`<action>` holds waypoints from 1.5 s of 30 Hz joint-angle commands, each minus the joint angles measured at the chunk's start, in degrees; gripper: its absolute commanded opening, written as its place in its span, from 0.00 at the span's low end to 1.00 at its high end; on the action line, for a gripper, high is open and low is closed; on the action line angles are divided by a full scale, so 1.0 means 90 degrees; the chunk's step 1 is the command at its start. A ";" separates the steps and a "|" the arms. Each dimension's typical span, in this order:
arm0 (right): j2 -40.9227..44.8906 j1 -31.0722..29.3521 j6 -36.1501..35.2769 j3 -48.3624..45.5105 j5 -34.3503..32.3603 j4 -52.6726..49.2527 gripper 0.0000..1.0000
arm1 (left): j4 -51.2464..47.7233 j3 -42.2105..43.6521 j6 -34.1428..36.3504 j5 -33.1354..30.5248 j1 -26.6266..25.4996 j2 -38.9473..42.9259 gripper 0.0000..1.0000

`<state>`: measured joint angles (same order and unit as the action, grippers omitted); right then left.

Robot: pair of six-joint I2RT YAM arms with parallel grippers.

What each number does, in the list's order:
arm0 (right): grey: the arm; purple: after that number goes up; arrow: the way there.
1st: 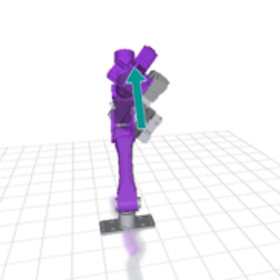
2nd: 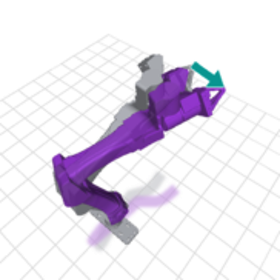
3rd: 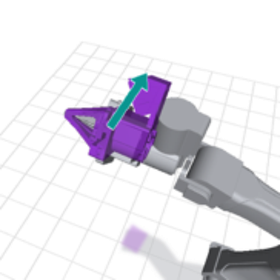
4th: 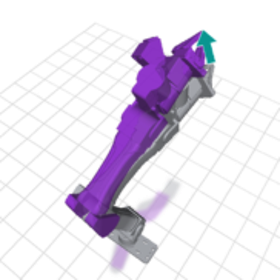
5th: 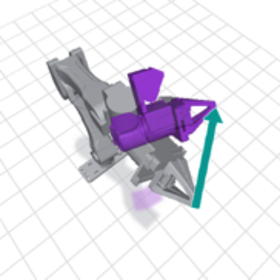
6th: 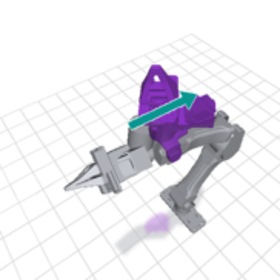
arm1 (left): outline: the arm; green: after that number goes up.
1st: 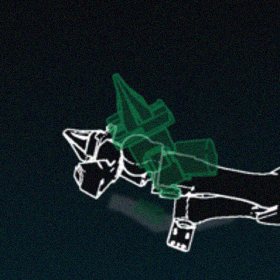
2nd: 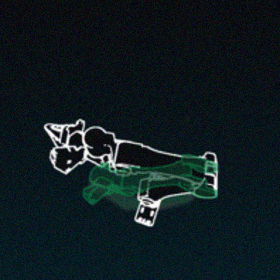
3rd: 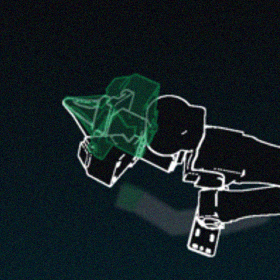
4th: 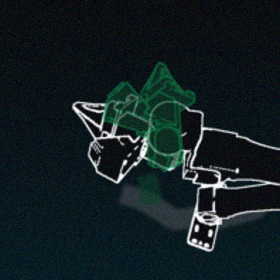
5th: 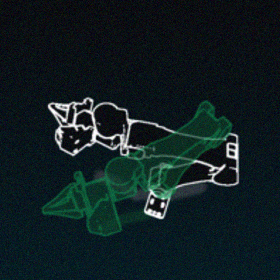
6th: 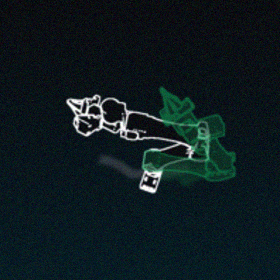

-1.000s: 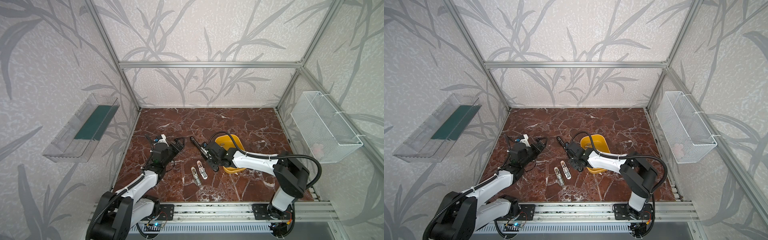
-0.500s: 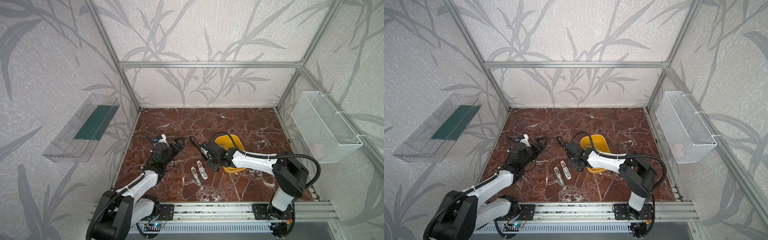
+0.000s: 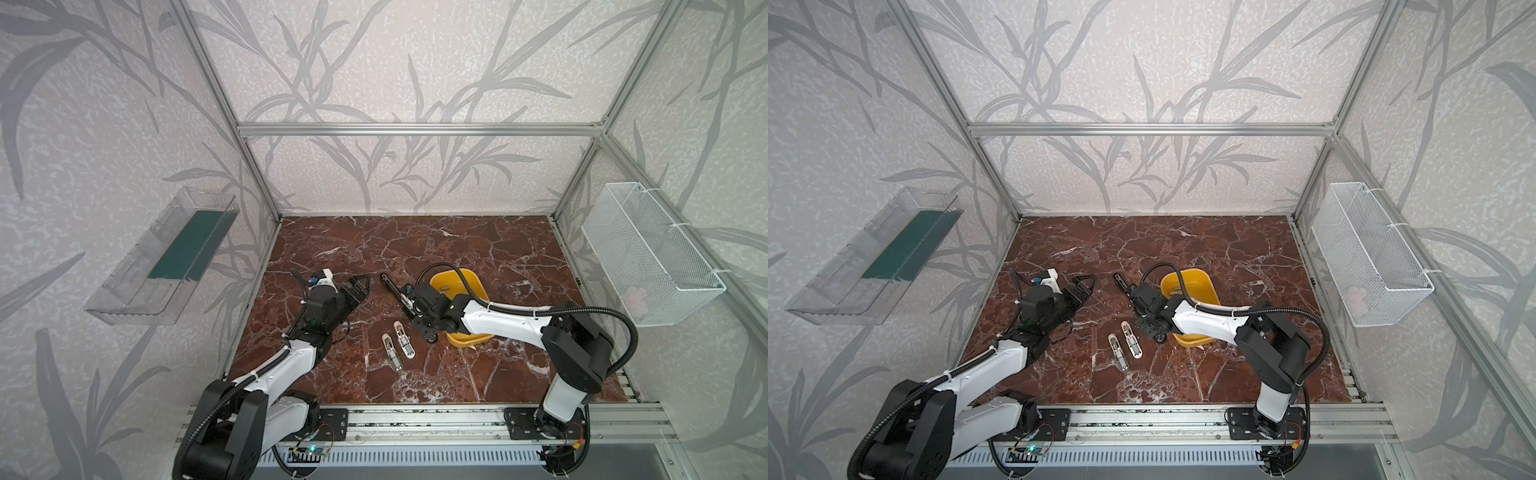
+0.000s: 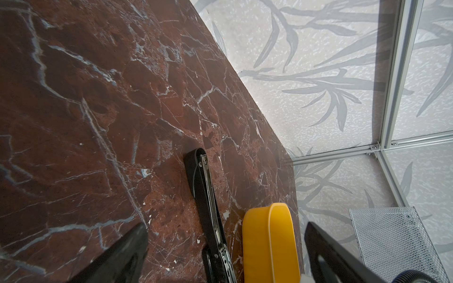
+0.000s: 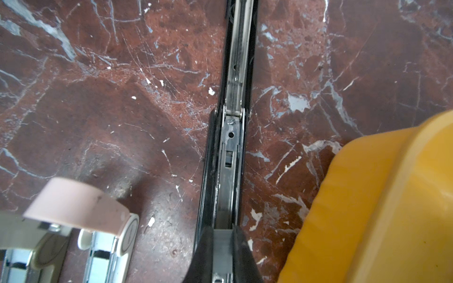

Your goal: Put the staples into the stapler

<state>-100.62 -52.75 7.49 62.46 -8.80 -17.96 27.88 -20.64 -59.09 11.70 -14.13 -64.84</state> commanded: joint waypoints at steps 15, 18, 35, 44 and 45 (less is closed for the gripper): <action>-0.0217 0.0036 0.0827 0.0181 0.0799 -0.0199 0.00 | 0.0145 -0.0243 -0.0056 0.0013 -0.0002 -0.0092 0.99; -0.0207 0.0031 0.0960 0.0157 0.1118 -0.0066 0.00 | 0.0145 -0.0242 -0.0057 0.0011 -0.0007 -0.0108 0.99; -0.0519 -0.0289 0.0518 0.0530 0.0153 -0.0598 0.00 | 0.0138 -0.0236 -0.0066 0.0035 -0.0002 -0.0062 0.99; -0.0611 -0.0306 0.0560 0.0618 0.0002 -0.0720 0.07 | 0.0135 -0.0236 -0.0066 0.0036 -0.0003 -0.0071 0.99; -0.0609 -0.0309 0.0555 0.0615 0.0001 -0.0734 0.08 | 0.0137 -0.0237 -0.0068 0.0029 -0.0001 -0.0071 0.99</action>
<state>-104.36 -55.18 13.23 67.44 -7.86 -21.02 27.90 -20.64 -59.16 11.92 -14.13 -65.43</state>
